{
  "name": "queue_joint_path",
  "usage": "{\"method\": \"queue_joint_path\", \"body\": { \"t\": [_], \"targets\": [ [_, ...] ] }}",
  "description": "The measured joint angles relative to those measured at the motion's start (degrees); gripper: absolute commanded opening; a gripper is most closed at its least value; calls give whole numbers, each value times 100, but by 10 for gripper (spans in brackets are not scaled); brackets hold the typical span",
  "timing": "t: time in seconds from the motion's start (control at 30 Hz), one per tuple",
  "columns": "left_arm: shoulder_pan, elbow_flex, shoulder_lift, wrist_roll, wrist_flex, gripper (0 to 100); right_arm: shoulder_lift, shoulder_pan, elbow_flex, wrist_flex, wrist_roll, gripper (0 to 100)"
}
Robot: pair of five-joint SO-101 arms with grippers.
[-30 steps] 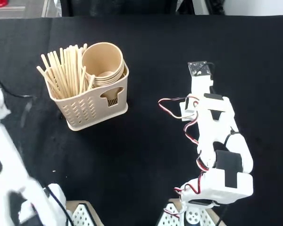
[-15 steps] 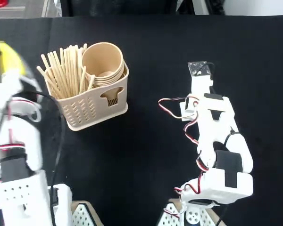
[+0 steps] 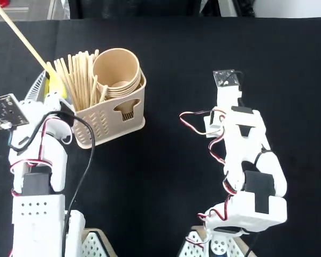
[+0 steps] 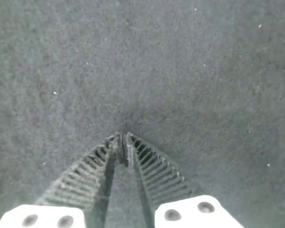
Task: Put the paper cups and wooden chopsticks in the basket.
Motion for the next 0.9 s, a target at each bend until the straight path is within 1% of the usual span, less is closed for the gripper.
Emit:
{"method": "queue_joint_path", "body": {
  "t": [0.07,0.13,0.17,0.3,0.4,0.53,0.7,0.8,0.9],
  "targets": [
    [0,149,0,0,0,43,0,0,0,0,0,13],
    [26,290,0,-18,0,78,0,0,0,0,0,13],
    [97,308,0,-149,62,93,0,0,0,0,0,13],
    [747,273,-53,-844,1064,124,0,0,0,0,0,13],
    [976,114,-88,-923,1556,127,0,0,0,0,0,13],
    [897,79,-97,-923,1697,127,0,0,0,0,0,13],
    [457,-26,-123,-624,1829,127,0,0,0,0,0,13],
    [360,-360,-264,-598,2435,127,0,0,0,0,0,13],
    [343,-774,-703,-589,3385,127,0,0,0,0,0,13]
  ]
}}
